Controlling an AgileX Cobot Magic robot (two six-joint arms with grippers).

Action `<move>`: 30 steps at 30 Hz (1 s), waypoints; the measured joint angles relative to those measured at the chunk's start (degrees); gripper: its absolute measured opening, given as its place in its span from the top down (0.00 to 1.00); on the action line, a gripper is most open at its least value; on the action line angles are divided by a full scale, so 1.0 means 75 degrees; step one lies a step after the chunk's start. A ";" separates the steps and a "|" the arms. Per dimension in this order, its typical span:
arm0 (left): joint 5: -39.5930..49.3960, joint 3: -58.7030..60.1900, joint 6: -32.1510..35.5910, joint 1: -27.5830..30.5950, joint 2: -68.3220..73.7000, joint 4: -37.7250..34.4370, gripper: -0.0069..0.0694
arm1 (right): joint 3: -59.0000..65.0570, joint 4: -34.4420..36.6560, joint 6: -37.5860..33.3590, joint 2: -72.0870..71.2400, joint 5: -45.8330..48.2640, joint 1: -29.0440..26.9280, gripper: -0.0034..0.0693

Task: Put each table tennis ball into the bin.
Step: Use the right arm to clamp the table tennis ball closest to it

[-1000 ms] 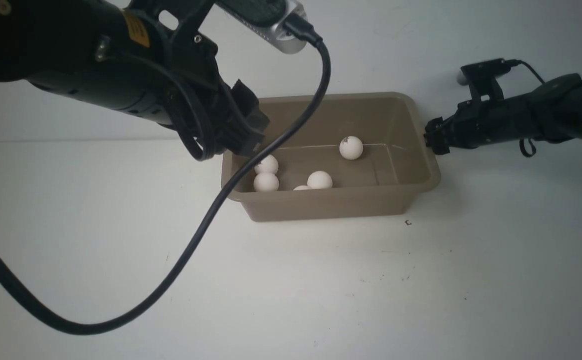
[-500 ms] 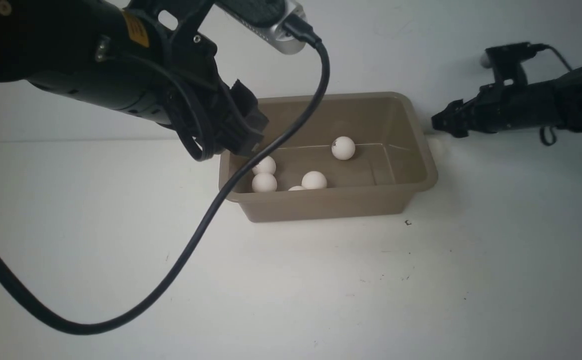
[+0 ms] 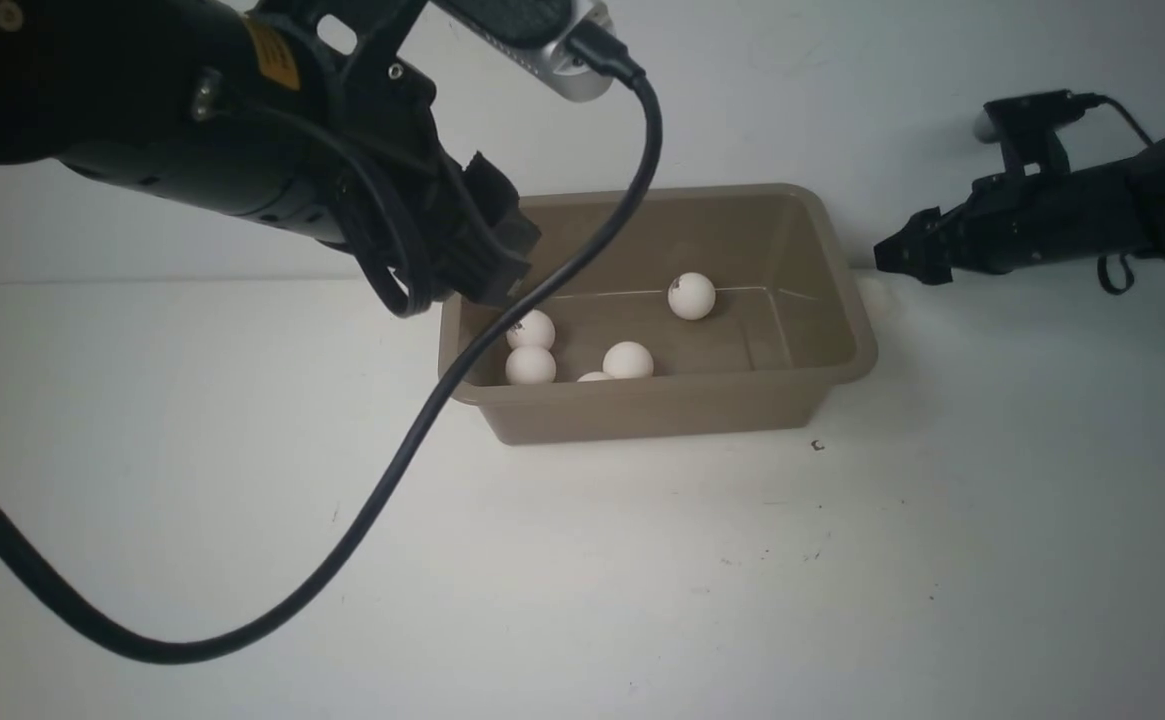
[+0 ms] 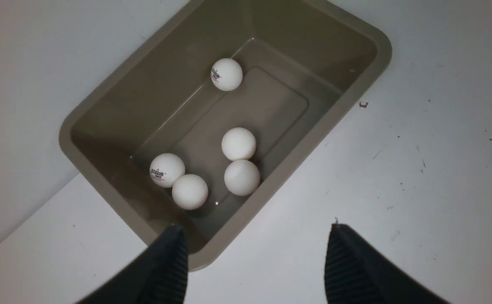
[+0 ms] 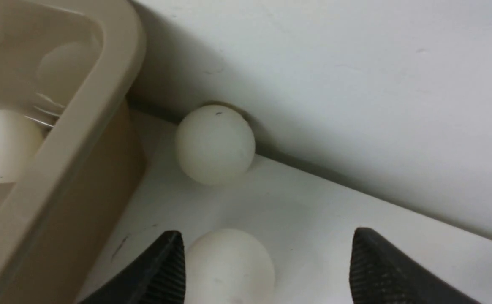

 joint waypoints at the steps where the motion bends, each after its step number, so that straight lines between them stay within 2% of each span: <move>1: 0.0000 0.0000 0.0000 0.0000 0.0000 0.0000 0.39 | 0.0000 0.0000 0.0039 0.0007 0.0024 0.0000 0.30; 30: 0.0022 0.0000 0.0000 0.0000 0.0000 0.0000 0.39 | 0.0000 -0.0020 0.0061 0.0444 -0.0174 0.0387 0.30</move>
